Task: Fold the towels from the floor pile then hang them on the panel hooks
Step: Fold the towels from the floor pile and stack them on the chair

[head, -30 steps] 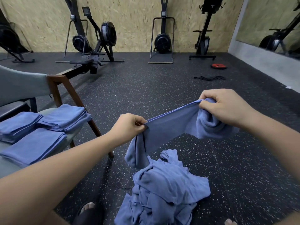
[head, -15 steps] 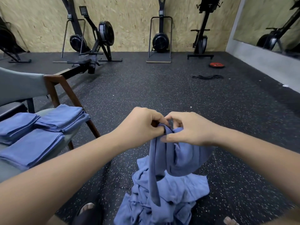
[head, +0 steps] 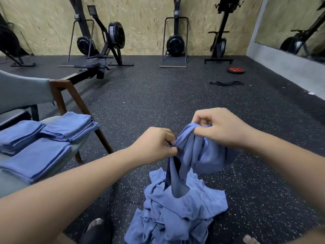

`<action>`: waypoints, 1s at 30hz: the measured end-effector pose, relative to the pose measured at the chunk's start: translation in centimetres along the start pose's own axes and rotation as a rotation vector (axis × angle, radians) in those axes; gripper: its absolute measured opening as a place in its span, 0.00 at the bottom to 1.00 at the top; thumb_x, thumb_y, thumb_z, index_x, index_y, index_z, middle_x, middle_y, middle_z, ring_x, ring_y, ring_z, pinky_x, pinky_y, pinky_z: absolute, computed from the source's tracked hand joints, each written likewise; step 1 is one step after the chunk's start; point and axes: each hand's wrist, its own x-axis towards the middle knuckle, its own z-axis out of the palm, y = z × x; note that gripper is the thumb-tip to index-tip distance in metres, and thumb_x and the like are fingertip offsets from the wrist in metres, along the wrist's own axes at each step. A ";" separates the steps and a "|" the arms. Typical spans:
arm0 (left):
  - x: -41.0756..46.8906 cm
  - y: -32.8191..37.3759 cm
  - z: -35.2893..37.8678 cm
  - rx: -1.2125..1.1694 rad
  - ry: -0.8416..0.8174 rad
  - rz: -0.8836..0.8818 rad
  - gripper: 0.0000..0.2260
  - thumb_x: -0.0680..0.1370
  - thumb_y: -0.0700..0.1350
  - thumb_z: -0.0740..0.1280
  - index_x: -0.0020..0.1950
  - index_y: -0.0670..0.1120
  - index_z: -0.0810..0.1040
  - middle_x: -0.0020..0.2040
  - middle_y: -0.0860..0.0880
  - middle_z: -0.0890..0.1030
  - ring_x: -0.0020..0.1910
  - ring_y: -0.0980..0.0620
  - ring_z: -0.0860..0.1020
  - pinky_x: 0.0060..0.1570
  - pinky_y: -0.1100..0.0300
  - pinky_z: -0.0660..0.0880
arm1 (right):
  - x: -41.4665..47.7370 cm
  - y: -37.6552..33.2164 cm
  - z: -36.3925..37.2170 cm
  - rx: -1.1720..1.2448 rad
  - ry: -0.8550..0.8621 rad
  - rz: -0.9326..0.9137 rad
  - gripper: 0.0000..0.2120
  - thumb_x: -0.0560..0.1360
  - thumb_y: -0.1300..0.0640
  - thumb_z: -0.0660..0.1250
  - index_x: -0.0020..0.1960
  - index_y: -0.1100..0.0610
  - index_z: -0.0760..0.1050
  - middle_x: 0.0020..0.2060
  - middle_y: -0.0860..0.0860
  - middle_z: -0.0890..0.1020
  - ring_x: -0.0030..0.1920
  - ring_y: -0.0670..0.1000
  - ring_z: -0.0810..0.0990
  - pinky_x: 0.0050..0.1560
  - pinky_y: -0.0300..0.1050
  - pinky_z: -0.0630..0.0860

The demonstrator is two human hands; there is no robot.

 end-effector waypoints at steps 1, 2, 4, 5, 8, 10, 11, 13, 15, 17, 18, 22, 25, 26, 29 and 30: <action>0.0 -0.5 0.1 -0.015 -0.001 0.003 0.02 0.73 0.45 0.77 0.41 0.51 0.86 0.46 0.57 0.84 0.43 0.58 0.81 0.49 0.59 0.76 | 0.0 0.1 -0.3 -0.001 0.015 0.000 0.07 0.75 0.59 0.73 0.41 0.49 0.80 0.29 0.46 0.73 0.32 0.43 0.69 0.38 0.43 0.68; 0.0 -0.9 0.1 -0.018 -0.004 0.008 0.02 0.73 0.44 0.77 0.41 0.51 0.87 0.48 0.57 0.84 0.45 0.58 0.82 0.52 0.59 0.77 | 0.0 0.3 -0.6 -0.001 0.035 0.000 0.07 0.75 0.59 0.73 0.40 0.49 0.80 0.29 0.47 0.74 0.32 0.44 0.70 0.39 0.46 0.69; 0.1 -1.8 0.1 -0.017 -0.011 0.013 0.01 0.73 0.45 0.78 0.43 0.51 0.88 0.49 0.56 0.85 0.48 0.57 0.84 0.55 0.58 0.78 | 0.0 0.6 -1.2 0.003 0.089 0.006 0.08 0.74 0.60 0.73 0.40 0.49 0.80 0.29 0.49 0.75 0.33 0.44 0.70 0.40 0.49 0.71; 0.1 -2.2 0.0 -0.028 -0.013 0.004 0.02 0.74 0.45 0.79 0.44 0.51 0.88 0.49 0.56 0.85 0.48 0.57 0.84 0.55 0.57 0.78 | -0.1 0.8 -1.5 0.005 0.114 0.011 0.08 0.74 0.60 0.73 0.40 0.49 0.80 0.29 0.48 0.75 0.33 0.44 0.70 0.40 0.48 0.71; 0.1 -2.7 -0.4 -0.082 -0.008 -0.034 0.04 0.73 0.41 0.78 0.43 0.50 0.87 0.47 0.55 0.84 0.45 0.57 0.83 0.51 0.60 0.78 | -0.1 1.3 -2.2 0.001 0.165 0.020 0.06 0.74 0.60 0.73 0.41 0.51 0.81 0.30 0.47 0.75 0.33 0.44 0.70 0.41 0.47 0.71; 0.1 -2.8 -0.6 -0.081 -0.009 -0.043 0.07 0.72 0.39 0.77 0.40 0.51 0.83 0.43 0.55 0.81 0.40 0.59 0.80 0.45 0.65 0.73 | 0.0 1.7 -2.5 0.006 0.189 0.027 0.06 0.74 0.60 0.73 0.41 0.51 0.81 0.30 0.49 0.76 0.33 0.44 0.71 0.41 0.47 0.71; 0.1 -2.7 -0.7 -0.063 -0.009 -0.042 0.08 0.72 0.39 0.76 0.39 0.51 0.82 0.41 0.55 0.81 0.39 0.59 0.78 0.43 0.67 0.71 | 0.0 1.8 -2.6 0.006 0.202 0.031 0.06 0.74 0.60 0.73 0.41 0.51 0.81 0.30 0.49 0.76 0.33 0.44 0.71 0.41 0.48 0.71; 0.1 -2.6 -0.9 -0.018 -0.020 -0.060 0.08 0.72 0.41 0.76 0.38 0.51 0.80 0.37 0.54 0.80 0.36 0.60 0.75 0.39 0.67 0.69 | 0.1 2.1 -2.8 0.001 0.229 0.041 0.06 0.74 0.60 0.73 0.42 0.51 0.81 0.29 0.47 0.75 0.33 0.44 0.71 0.41 0.48 0.71; 0.0 -2.7 -1.2 0.011 -0.066 -0.101 0.05 0.73 0.43 0.76 0.39 0.49 0.82 0.34 0.53 0.80 0.32 0.59 0.72 0.35 0.66 0.68 | 0.2 2.4 -3.1 -0.001 0.263 0.049 0.05 0.75 0.60 0.73 0.42 0.51 0.82 0.29 0.47 0.75 0.33 0.45 0.71 0.42 0.49 0.72; -0.1 -3.1 -1.3 0.011 -0.123 -0.137 0.05 0.75 0.44 0.75 0.39 0.49 0.83 0.31 0.54 0.78 0.29 0.59 0.70 0.33 0.64 0.68 | 0.3 2.7 -3.5 0.003 0.299 0.053 0.04 0.75 0.59 0.73 0.42 0.52 0.82 0.31 0.50 0.76 0.34 0.46 0.72 0.43 0.50 0.73; -0.1 -3.3 -1.4 0.005 -0.142 -0.148 0.05 0.75 0.45 0.75 0.40 0.49 0.83 0.31 0.53 0.78 0.29 0.59 0.70 0.33 0.63 0.68 | 0.3 2.9 -3.6 0.003 0.311 0.056 0.04 0.75 0.59 0.73 0.43 0.52 0.82 0.31 0.52 0.77 0.34 0.46 0.72 0.43 0.51 0.74; -0.3 -4.1 -1.6 0.016 -0.136 -0.156 0.01 0.74 0.44 0.75 0.43 0.49 0.86 0.34 0.52 0.82 0.31 0.60 0.72 0.36 0.63 0.71 | 0.2 3.4 -3.6 -0.028 0.321 0.074 0.04 0.75 0.58 0.73 0.42 0.50 0.82 0.30 0.48 0.76 0.34 0.45 0.72 0.42 0.49 0.72; -0.4 -4.9 -1.8 0.031 -0.105 -0.159 0.06 0.75 0.44 0.74 0.38 0.50 0.84 0.30 0.58 0.79 0.30 0.62 0.73 0.33 0.69 0.67 | 0.2 3.5 -3.7 -0.047 0.358 0.092 0.04 0.75 0.58 0.73 0.42 0.51 0.81 0.30 0.47 0.75 0.34 0.45 0.71 0.41 0.46 0.70; -0.4 -5.2 -1.9 0.051 -0.094 -0.153 0.07 0.76 0.45 0.74 0.37 0.50 0.83 0.29 0.58 0.79 0.30 0.62 0.74 0.34 0.69 0.67 | 0.2 3.6 -3.7 -0.045 0.375 0.099 0.04 0.75 0.58 0.73 0.42 0.51 0.81 0.30 0.48 0.75 0.34 0.45 0.71 0.40 0.45 0.70; -0.4 -6.8 -2.2 0.106 -0.060 -0.144 0.07 0.76 0.46 0.74 0.38 0.49 0.82 0.32 0.55 0.82 0.33 0.60 0.77 0.36 0.67 0.70 | 0.3 4.0 -3.8 -0.035 0.406 0.121 0.04 0.76 0.57 0.73 0.42 0.52 0.81 0.30 0.49 0.75 0.33 0.45 0.71 0.41 0.45 0.70; -0.4 -7.3 -2.3 0.120 -0.052 -0.145 0.07 0.76 0.46 0.74 0.39 0.49 0.83 0.33 0.55 0.82 0.34 0.59 0.78 0.37 0.66 0.71 | 0.3 4.2 -3.7 -0.035 0.408 0.128 0.04 0.76 0.57 0.73 0.42 0.52 0.81 0.30 0.49 0.75 0.33 0.45 0.71 0.41 0.45 0.70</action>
